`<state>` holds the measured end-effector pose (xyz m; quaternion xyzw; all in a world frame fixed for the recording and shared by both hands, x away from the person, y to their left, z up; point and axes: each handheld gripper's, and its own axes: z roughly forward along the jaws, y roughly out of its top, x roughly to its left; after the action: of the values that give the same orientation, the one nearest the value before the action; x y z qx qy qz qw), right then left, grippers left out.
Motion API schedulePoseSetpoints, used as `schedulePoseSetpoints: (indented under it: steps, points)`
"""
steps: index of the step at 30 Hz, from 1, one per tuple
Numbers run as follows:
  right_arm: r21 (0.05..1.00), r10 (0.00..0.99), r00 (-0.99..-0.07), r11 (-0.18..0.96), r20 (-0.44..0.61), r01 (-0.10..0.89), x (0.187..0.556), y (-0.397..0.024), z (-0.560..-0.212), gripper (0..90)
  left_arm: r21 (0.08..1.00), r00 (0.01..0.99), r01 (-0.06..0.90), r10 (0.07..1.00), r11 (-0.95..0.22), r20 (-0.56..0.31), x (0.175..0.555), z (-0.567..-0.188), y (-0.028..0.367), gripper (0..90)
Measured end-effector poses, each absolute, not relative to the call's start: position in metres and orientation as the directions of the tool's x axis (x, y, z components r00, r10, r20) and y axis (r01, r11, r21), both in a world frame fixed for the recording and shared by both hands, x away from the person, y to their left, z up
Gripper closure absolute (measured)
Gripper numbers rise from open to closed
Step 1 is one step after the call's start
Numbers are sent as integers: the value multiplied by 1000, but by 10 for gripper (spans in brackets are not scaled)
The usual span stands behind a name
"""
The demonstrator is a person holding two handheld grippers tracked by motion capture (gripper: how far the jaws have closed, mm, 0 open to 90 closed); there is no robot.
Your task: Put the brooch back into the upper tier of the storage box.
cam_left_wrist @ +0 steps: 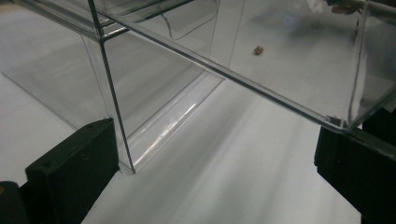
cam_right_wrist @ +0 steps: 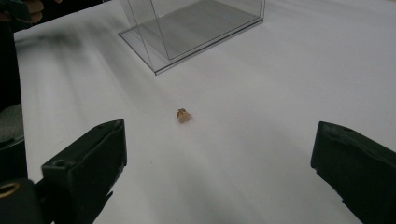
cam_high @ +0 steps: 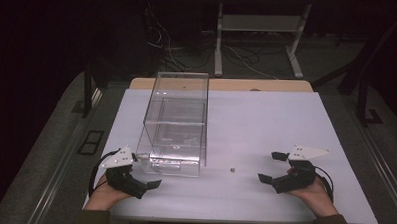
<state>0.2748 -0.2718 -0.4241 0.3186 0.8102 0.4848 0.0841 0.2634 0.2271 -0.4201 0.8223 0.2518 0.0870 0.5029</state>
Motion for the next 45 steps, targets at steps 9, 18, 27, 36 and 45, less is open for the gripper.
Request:
schedulePoseSetpoints:
  steps: [9, 18, 27, 36, 45]
  points:
    - [841, 588, -788, 322, 182, 435, 279, -267, -422, 34, 872, 858, 329, 501, -363, -114, 263, -420, 227, 0]
    - [845, 577, -797, 325, 178, 424, 284, -259, -421, 34, 870, 856, 332, 503, -363, -117, 263, -420, 228, 0]
    - [849, 567, -804, 321, 182, 419, 288, -253, -419, 34, 871, 857, 331, 502, -363, -116, 263, -419, 228, 0]
    - [845, 559, -807, 327, 188, 423, 292, -248, -418, 34, 874, 858, 329, 500, -358, -118, 263, -419, 228, 0]
    - [842, 545, -817, 337, 190, 420, 298, -240, -417, 34, 873, 857, 332, 501, -357, -121, 263, -419, 228, 0]
